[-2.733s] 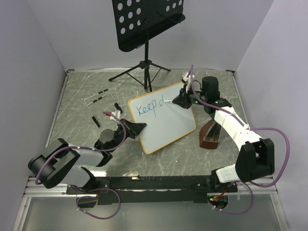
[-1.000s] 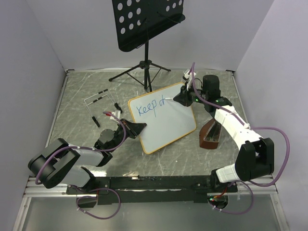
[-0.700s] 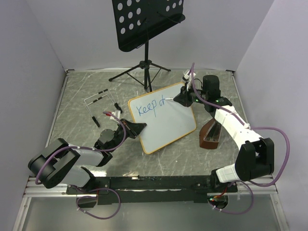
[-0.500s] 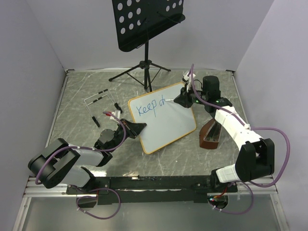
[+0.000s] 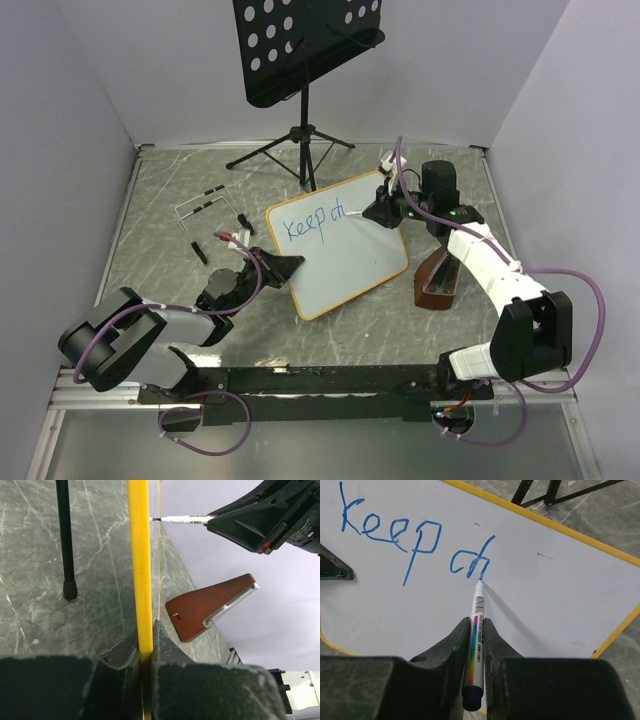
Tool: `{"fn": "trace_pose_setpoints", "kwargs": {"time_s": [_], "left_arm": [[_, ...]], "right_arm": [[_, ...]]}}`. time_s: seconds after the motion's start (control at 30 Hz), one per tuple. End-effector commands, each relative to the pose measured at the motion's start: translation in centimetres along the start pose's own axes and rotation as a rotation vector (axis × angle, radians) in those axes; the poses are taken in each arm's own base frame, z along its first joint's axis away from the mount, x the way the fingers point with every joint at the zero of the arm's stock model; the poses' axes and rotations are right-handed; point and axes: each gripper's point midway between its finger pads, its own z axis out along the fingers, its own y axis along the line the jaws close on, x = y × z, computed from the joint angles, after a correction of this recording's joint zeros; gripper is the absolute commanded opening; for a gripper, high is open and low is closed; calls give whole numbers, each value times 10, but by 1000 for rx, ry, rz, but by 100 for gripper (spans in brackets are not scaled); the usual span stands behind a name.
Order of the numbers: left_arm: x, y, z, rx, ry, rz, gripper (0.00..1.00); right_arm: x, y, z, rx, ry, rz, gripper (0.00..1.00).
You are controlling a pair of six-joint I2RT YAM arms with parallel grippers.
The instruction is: Write a sentence on the whiteboard
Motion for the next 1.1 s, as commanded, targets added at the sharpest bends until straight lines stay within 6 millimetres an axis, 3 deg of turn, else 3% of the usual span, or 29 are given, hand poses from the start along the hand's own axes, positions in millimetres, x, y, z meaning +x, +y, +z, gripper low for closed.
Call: {"fn": "trace_pose_setpoints", "kwargs": {"time_s": [0.0,0.17,0.47,1.07], "left_arm": [[0,-6,-1,48,2,75,1],[4,-2,-1,38,13,78,1],[9,5,3,28,31,81,1],[8,5,-1,21,31,90,1]], "right_arm": [[-6,2,-11,18,-18,-29,0],[-8,4,-14,24,-19,-33,0],[-52,22,-47,31,-137,-92,0],[-46,29,-47,-21,-168,-74,0]]}}
